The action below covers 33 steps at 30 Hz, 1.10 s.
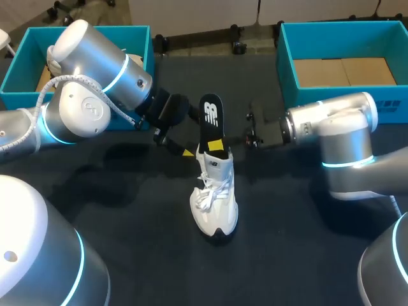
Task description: Take the shoe out of the shoebox, open the shoe tongue, remove and reinsert the insole, then place the shoe into the shoebox
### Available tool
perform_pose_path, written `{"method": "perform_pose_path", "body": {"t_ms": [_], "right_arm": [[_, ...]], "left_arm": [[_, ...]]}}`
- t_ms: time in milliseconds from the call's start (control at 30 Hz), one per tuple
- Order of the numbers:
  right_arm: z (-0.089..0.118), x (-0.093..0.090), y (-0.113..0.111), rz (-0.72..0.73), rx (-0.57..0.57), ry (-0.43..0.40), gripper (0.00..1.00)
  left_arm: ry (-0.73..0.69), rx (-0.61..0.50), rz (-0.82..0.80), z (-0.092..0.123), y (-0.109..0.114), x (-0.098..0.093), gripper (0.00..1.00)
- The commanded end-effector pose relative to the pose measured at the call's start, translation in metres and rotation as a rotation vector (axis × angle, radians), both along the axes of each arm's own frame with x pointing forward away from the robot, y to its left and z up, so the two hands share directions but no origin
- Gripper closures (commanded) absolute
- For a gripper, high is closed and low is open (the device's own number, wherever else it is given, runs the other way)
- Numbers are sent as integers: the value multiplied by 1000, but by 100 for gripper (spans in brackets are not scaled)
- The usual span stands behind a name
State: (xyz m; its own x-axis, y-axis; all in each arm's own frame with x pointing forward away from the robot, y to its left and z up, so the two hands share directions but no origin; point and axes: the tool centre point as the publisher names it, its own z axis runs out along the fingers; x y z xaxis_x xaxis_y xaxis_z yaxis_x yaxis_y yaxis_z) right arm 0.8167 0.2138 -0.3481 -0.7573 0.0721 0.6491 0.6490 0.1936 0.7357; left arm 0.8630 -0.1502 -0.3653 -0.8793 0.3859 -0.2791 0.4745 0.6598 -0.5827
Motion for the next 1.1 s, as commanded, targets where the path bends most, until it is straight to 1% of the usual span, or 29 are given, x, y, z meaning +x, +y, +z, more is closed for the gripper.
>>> {"method": "perform_pose_path", "body": {"t_ms": [33, 167, 233, 333, 367, 400, 433, 467, 533, 567, 633, 800, 900, 967, 1033, 1067, 1100], "right_arm": [[-6, -16, 0, -5, -6, 11, 100], [-8, -29, -2, -19, -8, 29, 100], [-9, -33, -2, -17, -12, 37, 100], [-9, -33, -2, -26, -10, 35, 100], [-8, -32, -3, -30, -11, 30, 100], [-6, -29, -2, -33, -12, 17, 74], [-5, -27, -2, -33, -12, 12, 73], [-4, -24, -2, -34, -14, 1, 76], [-1, -18, -2, -35, -15, -16, 75], [2, -12, -2, -35, -15, -32, 75], [5, -6, -2, -34, -17, -48, 72], [10, 8, -5, -36, -19, -80, 68], [11, 13, -5, -35, -18, -86, 69], [10, 15, -5, -32, -18, -88, 74], [10, 16, -5, -25, -19, -87, 86], [10, 15, -5, -19, -20, -84, 96], [9, 14, -4, -18, -20, -82, 100]], "left_arm": [[-2, 2, 1, 0, 0, -1, 0], [-2, 2, 1, 0, 0, -1, 0], [-2, 2, 1, 0, 0, -1, 0], [-2, 2, 1, 0, 0, -1, 0], [-2, 2, 1, 0, 0, -1, 0], [-2, 2, 1, 0, 0, -1, 0], [-2, 2, 1, 0, 0, -1, 0], [-2, 2, 1, 0, 0, -1, 0], [-2, 2, 1, 0, 0, -1, 0], [-2, 2, 1, 0, 0, -1, 0], [-2, 2, 1, 0, 0, -1, 0], [-2, 2, 1, 0, 0, -1, 0], [-2, 2, 1, 0, 0, -1, 0], [-2, 2, 1, 0, 0, -1, 0], [-2, 2, 1, 0, 0, -1, 0], [-2, 2, 1, 0, 0, -1, 0], [-2, 2, 1, 0, 0, -1, 0]]}}
